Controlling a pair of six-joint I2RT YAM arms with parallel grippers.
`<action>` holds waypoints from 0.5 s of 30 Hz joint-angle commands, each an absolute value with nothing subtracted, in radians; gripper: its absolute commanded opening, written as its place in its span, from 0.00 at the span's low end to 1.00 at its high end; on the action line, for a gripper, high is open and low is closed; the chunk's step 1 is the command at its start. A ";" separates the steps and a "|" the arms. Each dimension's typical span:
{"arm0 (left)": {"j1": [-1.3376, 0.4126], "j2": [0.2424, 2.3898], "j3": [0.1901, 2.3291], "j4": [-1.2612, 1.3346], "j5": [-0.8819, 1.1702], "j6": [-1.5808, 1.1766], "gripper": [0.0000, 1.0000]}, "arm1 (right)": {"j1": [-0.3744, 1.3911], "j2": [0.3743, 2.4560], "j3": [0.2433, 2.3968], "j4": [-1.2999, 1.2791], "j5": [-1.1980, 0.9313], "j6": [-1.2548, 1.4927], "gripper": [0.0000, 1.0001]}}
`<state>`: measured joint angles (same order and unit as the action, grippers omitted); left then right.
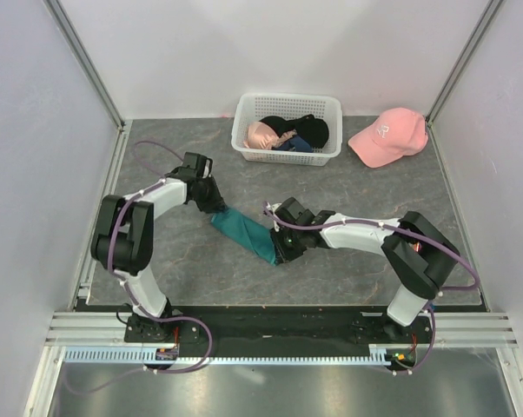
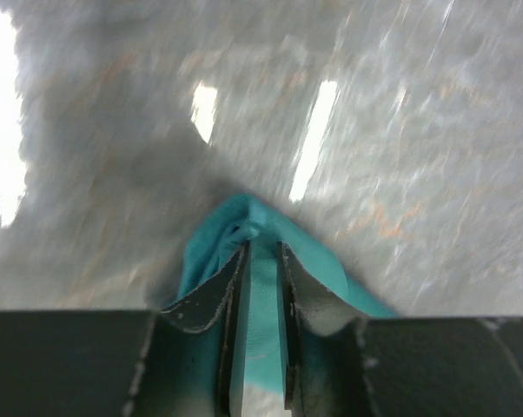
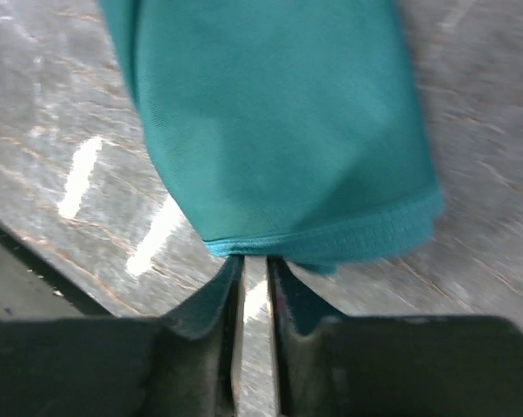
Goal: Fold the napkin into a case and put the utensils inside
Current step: Rotate the smaller rectangle-folded napkin at the center of the board.
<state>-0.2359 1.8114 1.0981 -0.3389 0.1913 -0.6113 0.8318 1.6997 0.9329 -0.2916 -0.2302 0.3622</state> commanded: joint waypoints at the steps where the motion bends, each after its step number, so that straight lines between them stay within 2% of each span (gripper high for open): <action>1: -0.238 1.622 1.036 -0.406 0.163 -0.601 0.29 | 0.816 1.592 0.988 -0.371 -0.118 0.342 0.27; 5: -0.255 1.496 0.996 -0.419 0.146 -0.621 0.31 | 0.787 1.520 1.014 -0.416 -0.072 0.411 0.42; 6: -0.262 1.483 0.993 -0.420 0.159 -0.621 0.31 | 0.778 1.511 1.015 -0.420 -0.071 0.425 0.49; 9: -0.310 1.488 0.994 -0.420 0.173 -0.605 0.29 | 0.752 1.514 1.026 -0.428 -0.069 0.474 0.58; 15: -0.354 1.647 1.065 -0.457 0.050 -0.523 0.21 | 0.599 1.467 0.980 -0.446 -0.077 0.645 0.63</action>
